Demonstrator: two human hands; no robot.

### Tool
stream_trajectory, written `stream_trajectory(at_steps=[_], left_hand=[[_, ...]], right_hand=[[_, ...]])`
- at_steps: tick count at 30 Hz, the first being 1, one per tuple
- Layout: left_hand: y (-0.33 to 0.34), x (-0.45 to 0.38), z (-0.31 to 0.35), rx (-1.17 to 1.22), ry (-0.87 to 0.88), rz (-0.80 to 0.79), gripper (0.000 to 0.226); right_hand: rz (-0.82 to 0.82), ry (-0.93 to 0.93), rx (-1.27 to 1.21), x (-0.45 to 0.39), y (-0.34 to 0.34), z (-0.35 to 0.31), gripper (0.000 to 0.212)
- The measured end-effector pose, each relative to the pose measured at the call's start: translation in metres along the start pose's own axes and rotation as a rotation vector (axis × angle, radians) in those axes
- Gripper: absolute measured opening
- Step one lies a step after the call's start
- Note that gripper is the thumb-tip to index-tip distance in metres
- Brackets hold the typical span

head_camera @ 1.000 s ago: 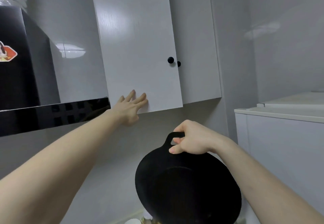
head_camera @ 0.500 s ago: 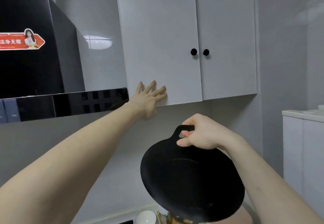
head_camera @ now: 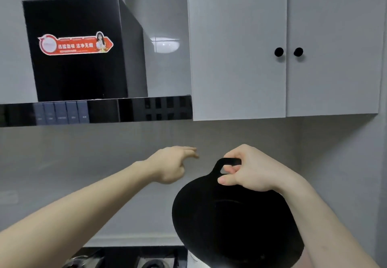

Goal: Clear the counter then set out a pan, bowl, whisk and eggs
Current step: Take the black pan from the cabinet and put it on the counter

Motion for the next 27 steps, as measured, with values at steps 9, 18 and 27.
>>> stream_trajectory(at_steps=[9,18,27], left_hand=[[0.099,0.218,-0.110,0.491,-0.595,-0.125,0.035],[0.186,0.419,-0.138,0.896,-1.216,-0.056,0.041],[0.219,0.563,-0.130,1.260,-1.416,0.161,0.028]], right_hand=[[-0.239,-0.412,0.098,0.018,0.110,-0.074,0.041],[-0.137,-1.099,0.152,0.069,0.216,-0.149,0.049],[-0.202,-1.306,0.071,0.117,0.306,-0.196,0.030]])
Point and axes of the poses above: each hand's wrist, its own x-axis away from the middle knuckle, its own y-axis out of the palm, z = x × y, the point moved 9 cm from there along -x, towards the middle knuckle, and after that the axes turned 10 degrees about y, right-handed, at the moved point
